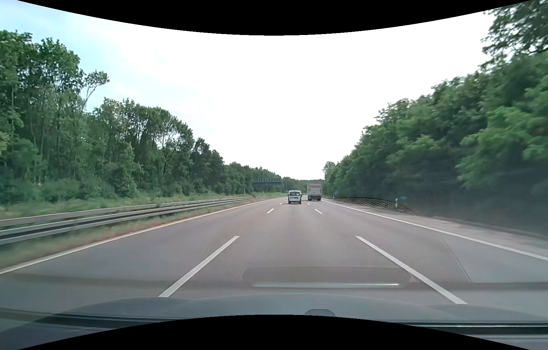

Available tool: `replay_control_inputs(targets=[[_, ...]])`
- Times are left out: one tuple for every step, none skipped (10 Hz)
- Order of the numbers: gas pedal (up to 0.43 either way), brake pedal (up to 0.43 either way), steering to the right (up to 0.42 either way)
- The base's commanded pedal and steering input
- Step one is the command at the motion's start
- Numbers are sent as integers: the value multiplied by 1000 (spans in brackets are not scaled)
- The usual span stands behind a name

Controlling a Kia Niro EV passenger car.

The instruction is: Follow the waypoints while adhering to traffic rules and regulations

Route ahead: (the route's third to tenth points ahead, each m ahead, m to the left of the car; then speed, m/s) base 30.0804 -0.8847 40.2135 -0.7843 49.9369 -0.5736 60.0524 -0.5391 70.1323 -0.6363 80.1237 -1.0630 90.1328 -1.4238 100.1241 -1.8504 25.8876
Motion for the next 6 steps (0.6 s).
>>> replay_control_inputs(targets=[[189, 0, -2], [189, 0, -1], [189, 0, -1], [197, 0, -1], [197, 0, -1], [209, 0, -1]])
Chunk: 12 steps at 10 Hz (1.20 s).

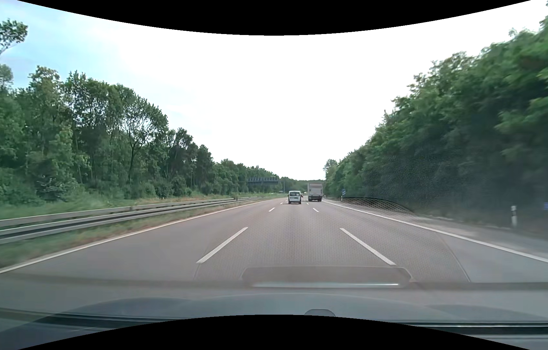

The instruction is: Follow the waypoints while adhering to traffic rules and regulations

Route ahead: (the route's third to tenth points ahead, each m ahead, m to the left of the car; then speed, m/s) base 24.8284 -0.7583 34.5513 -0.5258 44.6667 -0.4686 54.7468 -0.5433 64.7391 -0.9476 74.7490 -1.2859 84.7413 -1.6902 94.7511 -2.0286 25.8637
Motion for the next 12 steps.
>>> replay_control_inputs(targets=[[209, 0, -1], [220, 0, -1], [220, 0, -1], [220, 0, -1], [220, 0, -1], [220, 0, -1], [220, 0, -1], [220, 0, -2], [220, 0, -3], [220, 0, -3], [228, 0, -2], [228, 0, -2]])
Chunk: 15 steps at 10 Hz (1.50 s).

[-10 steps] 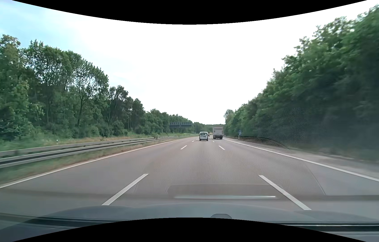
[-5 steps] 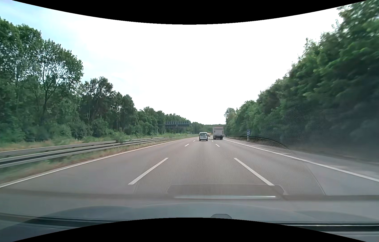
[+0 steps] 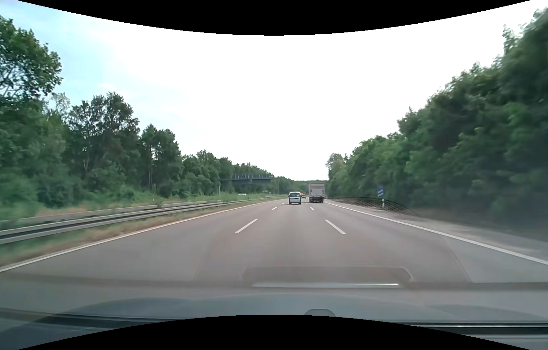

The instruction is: Follow the waypoints while adhering to traffic rules and regulations

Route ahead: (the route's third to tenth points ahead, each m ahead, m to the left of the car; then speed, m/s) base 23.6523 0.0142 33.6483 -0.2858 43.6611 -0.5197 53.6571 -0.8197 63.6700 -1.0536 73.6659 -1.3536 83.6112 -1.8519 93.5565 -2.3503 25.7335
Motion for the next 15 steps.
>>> replay_control_inputs(targets=[[228, 0, -2], [240, 0, -2], [240, 0, -1], [240, 0, -1], [240, 0, -1], [240, 0, 0], [240, 0, 0], [240, 0, 0], [240, 0, 0], [240, 0, 0], [240, 0, 0], [240, 0, 0], [240, 0, 0], [240, 0, -1], [240, 0, -1]])
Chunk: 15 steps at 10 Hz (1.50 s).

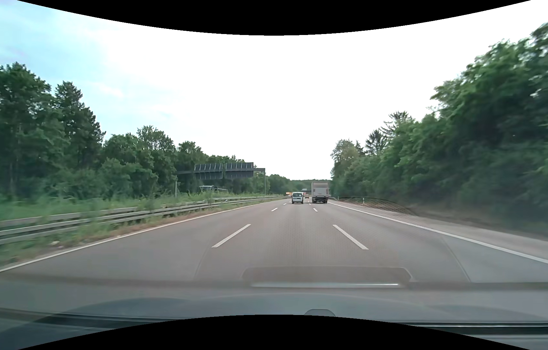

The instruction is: Follow the waypoints while adhering to traffic rules and regulations

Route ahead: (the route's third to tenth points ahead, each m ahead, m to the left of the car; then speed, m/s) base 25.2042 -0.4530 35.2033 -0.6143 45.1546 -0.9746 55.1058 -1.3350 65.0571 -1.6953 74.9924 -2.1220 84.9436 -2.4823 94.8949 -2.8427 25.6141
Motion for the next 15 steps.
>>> replay_control_inputs(targets=[[240, 0, -1], [240, 0, 0], [240, 0, 0], [240, 0, 1], [240, 0, 2], [240, 0, 2], [240, 0, 2], [240, 0, 3], [240, 0, 3], [240, 0, 3], [240, 0, 3], [240, 0, 3], [240, 0, 2], [240, 0, 2], [248, 0, 2]])
